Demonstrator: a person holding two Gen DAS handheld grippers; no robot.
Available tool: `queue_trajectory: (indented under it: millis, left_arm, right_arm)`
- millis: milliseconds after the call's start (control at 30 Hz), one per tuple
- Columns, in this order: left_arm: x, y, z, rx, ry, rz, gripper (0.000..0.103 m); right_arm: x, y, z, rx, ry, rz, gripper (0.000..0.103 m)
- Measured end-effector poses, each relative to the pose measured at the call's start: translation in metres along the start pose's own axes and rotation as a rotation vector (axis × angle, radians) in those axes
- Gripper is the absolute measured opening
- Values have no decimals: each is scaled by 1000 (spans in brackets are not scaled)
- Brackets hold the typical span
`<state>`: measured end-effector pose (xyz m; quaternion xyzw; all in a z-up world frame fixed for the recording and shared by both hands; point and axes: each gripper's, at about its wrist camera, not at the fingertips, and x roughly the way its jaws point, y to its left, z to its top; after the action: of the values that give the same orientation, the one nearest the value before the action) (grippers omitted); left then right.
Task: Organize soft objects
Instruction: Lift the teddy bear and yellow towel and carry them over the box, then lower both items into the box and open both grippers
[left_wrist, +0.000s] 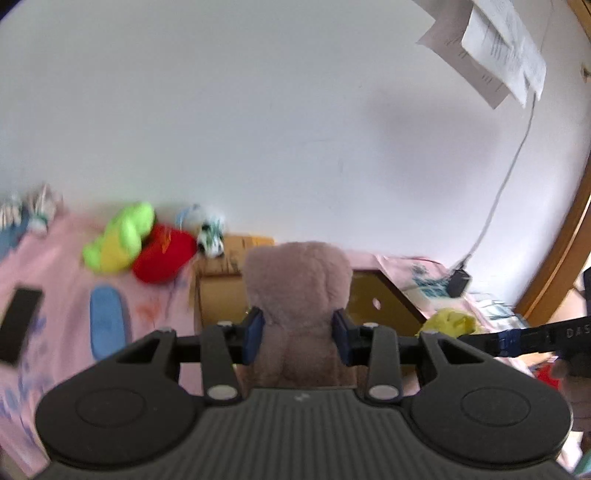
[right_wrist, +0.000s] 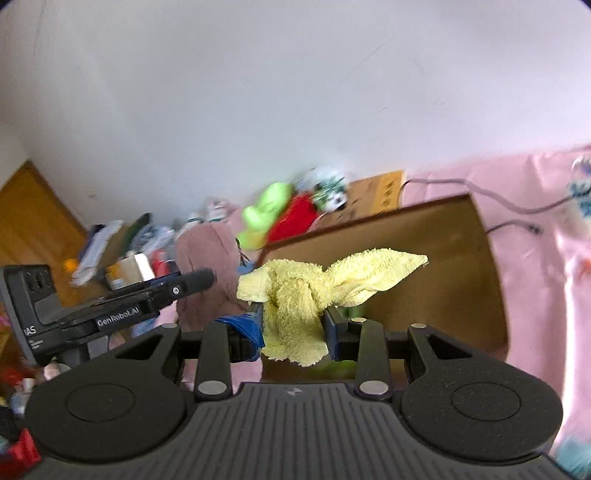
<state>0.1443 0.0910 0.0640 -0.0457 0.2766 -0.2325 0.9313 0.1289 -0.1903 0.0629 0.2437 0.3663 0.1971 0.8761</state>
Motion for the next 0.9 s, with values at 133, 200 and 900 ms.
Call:
queue_trajectory:
  millis: [133, 200, 900]
  left_arm:
    - [45, -6, 15, 36, 44, 45, 38]
    - [66, -8, 16, 51, 69, 79, 38]
    - [136, 1, -8, 102, 223, 200, 61]
  right_arm:
    - [21, -12, 10, -19, 18, -72, 16]
    - [35, -21, 14, -15, 46, -102, 16]
    - [107, -68, -7, 136, 301, -221, 25]
